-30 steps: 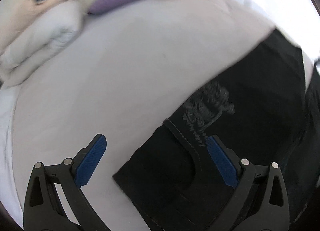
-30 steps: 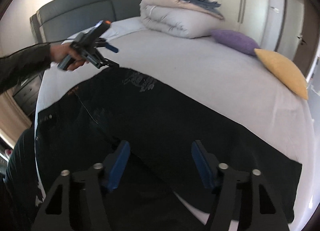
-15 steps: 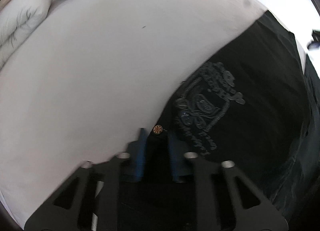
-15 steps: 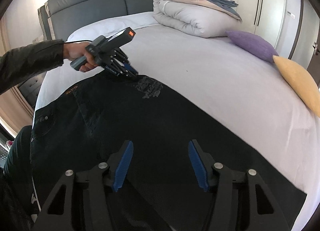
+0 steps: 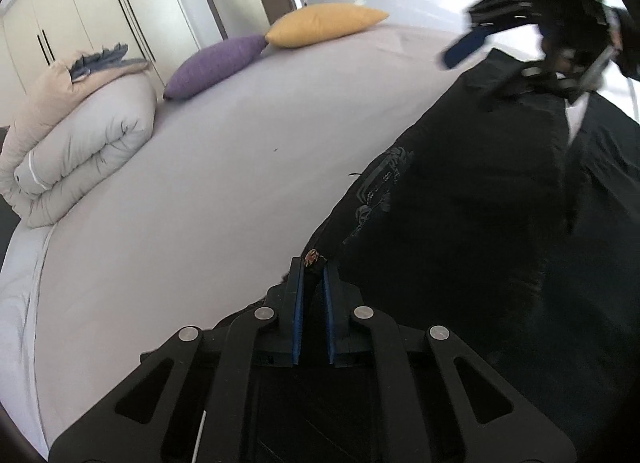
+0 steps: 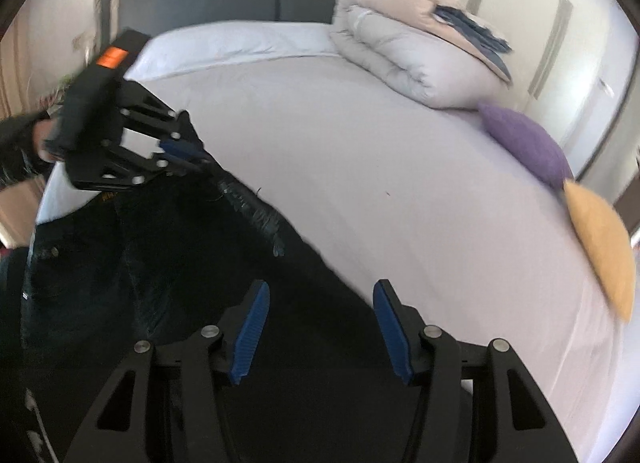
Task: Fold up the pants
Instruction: 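Grasp the other end of the waistband with the right gripper, then lift the jeans by the waistband with both grippers, letting legs hang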
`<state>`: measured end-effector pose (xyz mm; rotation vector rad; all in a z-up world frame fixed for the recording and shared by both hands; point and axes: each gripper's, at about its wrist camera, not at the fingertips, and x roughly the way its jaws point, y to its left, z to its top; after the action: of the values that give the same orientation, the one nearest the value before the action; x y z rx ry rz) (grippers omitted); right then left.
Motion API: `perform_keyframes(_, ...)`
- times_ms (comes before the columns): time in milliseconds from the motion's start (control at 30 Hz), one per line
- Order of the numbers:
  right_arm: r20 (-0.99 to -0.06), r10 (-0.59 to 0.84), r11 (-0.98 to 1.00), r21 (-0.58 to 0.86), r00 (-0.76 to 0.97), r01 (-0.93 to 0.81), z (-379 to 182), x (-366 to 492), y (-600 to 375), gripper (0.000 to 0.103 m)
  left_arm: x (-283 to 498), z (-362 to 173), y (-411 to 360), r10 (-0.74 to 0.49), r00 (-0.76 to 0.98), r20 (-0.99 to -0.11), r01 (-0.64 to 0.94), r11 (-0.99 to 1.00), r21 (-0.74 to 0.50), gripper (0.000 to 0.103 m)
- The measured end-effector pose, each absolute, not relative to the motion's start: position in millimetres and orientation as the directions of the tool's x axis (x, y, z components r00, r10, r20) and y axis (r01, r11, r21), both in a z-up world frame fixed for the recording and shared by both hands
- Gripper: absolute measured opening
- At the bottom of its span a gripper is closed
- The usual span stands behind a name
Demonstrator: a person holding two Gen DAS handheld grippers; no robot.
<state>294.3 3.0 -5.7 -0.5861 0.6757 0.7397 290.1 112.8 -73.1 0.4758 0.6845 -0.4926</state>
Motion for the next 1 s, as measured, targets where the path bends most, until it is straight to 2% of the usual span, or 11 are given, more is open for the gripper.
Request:
perform_keyframes(100, -0.76, 0.375, 0.567, -0.265, 0.531, -0.78, -17, 305, 23, 0.056, 275, -72, 118, -0.285, 0.676, -0.679, 0.567, 0.79, 0.233, 0.008)
perform_keyframes(233, -0.811, 0.343, 0.57, -0.223, 0.475, -0.791, -30, 325, 33, 0.031, 261, -65, 120, -0.29, 0.686, -0.668, 0.558, 0.798, 0.227, 0.008)
perform_keyframes(367, -0.824, 0.325, 0.589, -0.207, 0.464, -0.781, -35, 333, 41, 0.025, 259, -65, 113, -0.301, 0.685, -0.664, 0.563, 0.797, 0.22, 0.008)
perform_keyframes(433, -0.833, 0.309, 0.599, -0.205, 0.459, -0.774, -37, 339, 43, 0.012, 257, -63, 115, -0.305, 0.685, -0.662, 0.563, 0.799, 0.214, 0.008)
perform_keyframes(533, -0.839, 0.296, 0.611, -0.201, 0.456, -0.766, -38, 338, 45, 0.004, 260, -62, 116, -0.308, 0.687, -0.659, 0.56, 0.802, 0.209, 0.008)
perform_keyframes(700, -0.823, 0.294, 0.63, -0.217, 0.487, -0.746, -35, 316, 59, 0.004, 252, -57, 120, -0.314, 0.688, -0.654, 0.548, 0.816, 0.184, 0.007)
perform_keyframes(867, -0.79, 0.384, 0.637, -0.149, 0.479, -0.756, -30, 288, 81, 0.004, 228, -51, 123, -0.321, 0.691, -0.647, 0.536, 0.829, 0.16, 0.007)
perform_keyframes(1000, -0.781, 0.42, 0.594, -0.148, 0.462, -0.791, -36, 253, 102, 0.004, 197, -46, 127, -0.333, 0.686, -0.647, 0.537, 0.832, 0.141, 0.007)
